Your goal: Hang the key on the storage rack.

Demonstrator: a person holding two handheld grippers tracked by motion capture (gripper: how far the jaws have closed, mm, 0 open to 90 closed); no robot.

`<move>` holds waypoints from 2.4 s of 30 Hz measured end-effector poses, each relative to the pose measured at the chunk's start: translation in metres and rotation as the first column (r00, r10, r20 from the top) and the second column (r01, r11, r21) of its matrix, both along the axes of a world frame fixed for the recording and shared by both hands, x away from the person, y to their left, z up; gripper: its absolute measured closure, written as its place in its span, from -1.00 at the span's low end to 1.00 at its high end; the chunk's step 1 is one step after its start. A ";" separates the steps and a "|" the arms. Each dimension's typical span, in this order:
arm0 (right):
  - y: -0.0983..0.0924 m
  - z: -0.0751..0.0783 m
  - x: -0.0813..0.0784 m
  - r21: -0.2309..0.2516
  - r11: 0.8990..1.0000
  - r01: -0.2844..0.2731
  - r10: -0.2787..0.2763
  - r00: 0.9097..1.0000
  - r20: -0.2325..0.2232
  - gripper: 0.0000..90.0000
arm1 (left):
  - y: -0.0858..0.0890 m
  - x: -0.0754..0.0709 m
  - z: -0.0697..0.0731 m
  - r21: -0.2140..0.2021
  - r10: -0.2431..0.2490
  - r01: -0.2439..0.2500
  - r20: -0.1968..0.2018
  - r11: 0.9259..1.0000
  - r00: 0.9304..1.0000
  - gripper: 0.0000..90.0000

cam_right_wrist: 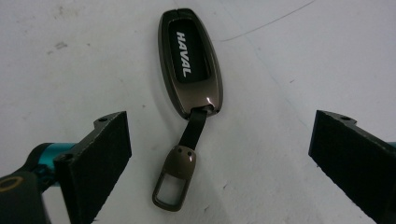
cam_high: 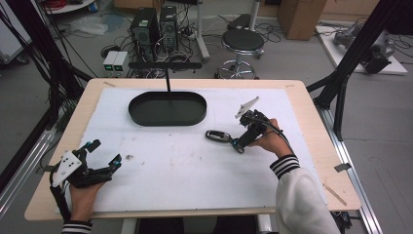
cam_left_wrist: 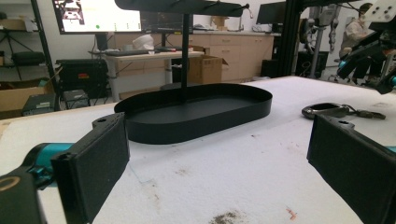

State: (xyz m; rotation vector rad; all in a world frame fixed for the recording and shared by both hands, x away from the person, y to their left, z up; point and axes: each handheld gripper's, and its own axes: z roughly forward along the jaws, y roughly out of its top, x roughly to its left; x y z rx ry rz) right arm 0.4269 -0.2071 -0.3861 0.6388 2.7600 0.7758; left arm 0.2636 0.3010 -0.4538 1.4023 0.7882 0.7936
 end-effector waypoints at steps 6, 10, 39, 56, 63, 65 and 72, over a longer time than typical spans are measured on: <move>0.007 -0.006 0.003 -0.041 0.999 -0.001 0.000 1.000 -0.023 -0.83 | 0.000 0.000 0.000 -0.002 0.001 -0.001 -0.002 1.000 1.000 -0.86; 0.010 -0.008 0.005 -0.048 0.999 -0.012 0.010 0.999 -0.046 -0.69 | 0.000 0.000 0.000 0.000 0.000 0.000 -0.001 1.000 1.000 -0.86; 0.024 -0.024 0.013 -0.146 0.989 -0.037 0.013 0.987 -0.158 0.14 | 0.000 0.000 0.000 0.003 0.001 -0.001 -0.004 1.000 1.000 -0.86; 0.028 -0.022 0.009 -0.196 0.978 -0.069 0.045 0.991 -0.126 0.83 | 0.000 0.000 0.000 -0.001 0.003 -0.003 -0.006 1.000 1.000 -0.86; 0.025 -0.013 0.004 -0.169 0.978 -0.118 0.106 0.991 -0.079 0.85 | 0.000 0.002 0.001 -0.011 0.008 -0.008 -0.016 1.000 1.000 -0.86; 0.025 -0.011 0.001 -0.162 0.974 -0.158 0.148 0.986 -0.074 0.85 | 0.001 0.003 0.002 -0.006 0.003 -0.003 -0.034 1.000 0.999 -0.86; 0.022 0.001 -0.007 -0.015 0.973 -0.229 0.229 0.973 -0.015 0.86 | 0.001 0.012 0.013 0.023 -0.079 0.080 -0.026 0.997 0.997 -0.86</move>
